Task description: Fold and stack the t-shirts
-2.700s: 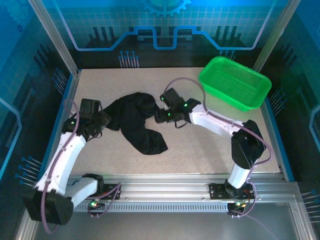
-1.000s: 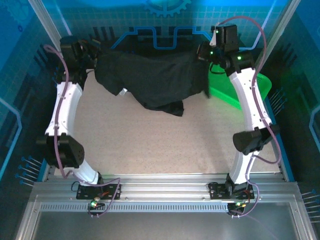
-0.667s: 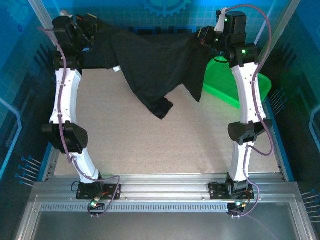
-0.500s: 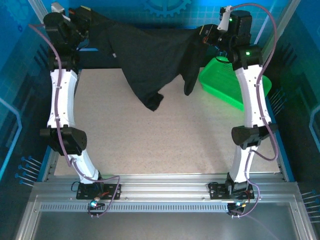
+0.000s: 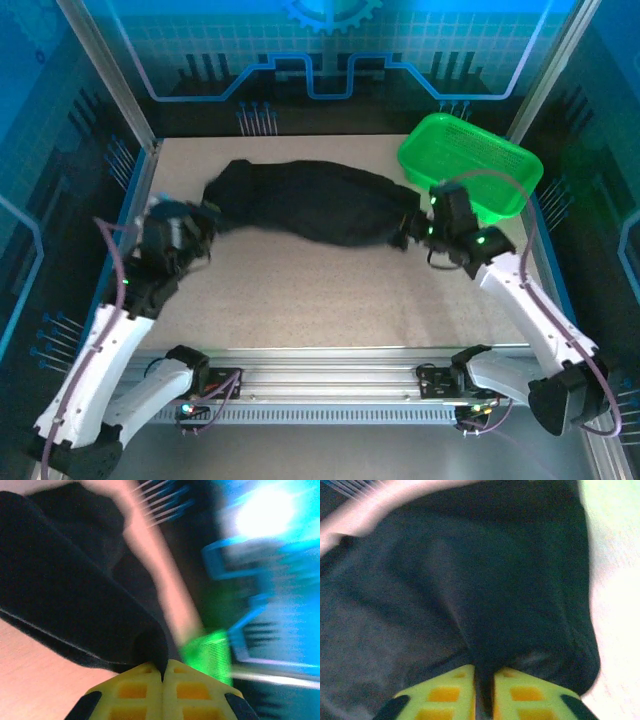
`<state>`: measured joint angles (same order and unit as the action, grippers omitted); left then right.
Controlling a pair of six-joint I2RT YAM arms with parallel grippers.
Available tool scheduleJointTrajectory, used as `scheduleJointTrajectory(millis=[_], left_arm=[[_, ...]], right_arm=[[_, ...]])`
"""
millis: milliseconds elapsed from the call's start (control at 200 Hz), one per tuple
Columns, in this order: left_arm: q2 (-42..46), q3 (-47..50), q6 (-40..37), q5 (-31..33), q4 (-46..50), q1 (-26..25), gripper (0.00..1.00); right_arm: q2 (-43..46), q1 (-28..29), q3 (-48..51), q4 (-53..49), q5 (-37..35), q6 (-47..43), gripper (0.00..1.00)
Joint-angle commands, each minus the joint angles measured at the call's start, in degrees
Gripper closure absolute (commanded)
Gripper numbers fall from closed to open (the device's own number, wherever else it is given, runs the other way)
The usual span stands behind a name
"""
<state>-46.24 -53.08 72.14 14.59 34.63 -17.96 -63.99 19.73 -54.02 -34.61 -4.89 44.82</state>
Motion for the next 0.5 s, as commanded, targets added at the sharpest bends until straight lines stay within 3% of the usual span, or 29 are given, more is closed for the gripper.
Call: scheduleJointTrajectory(millis=[0, 90, 150, 295, 385, 495], left_arm=[[-2.84, 14.97, 5.26, -10.35, 0.01, -0.69, 0.77], [-6.35, 17.48, 4.94, -13.78, 0.73, -0.59, 0.54], [-7.66, 14.61, 2.39, -13.27, 2.8, -0.51, 0.46], [-10.66, 6.24, -5.17, -8.87, 9.59, 2.19, 0.42], [-13.95, 4.99, -6.93, -12.19, 10.46, 8.15, 0.44], [-18.36, 5.25, -7.14, -17.64, 5.54, 13.64, 0.46]], right_arm=[[-5.42, -3.98, 6.46, 1.14, 3.01, 4.36, 0.59], [-12.1, -6.16, 3.95, -3.35, 4.39, 2.97, 0.49], [-13.47, -6.32, 0.69, -6.44, 2.51, 2.8, 0.45], [-11.32, -6.33, 0.51, -9.21, -1.73, 4.66, 0.4], [-10.75, -6.58, 1.22, -8.17, -1.9, 3.3, 0.41], [-14.29, -7.01, -2.7, -3.97, -0.96, -3.08, 0.5]])
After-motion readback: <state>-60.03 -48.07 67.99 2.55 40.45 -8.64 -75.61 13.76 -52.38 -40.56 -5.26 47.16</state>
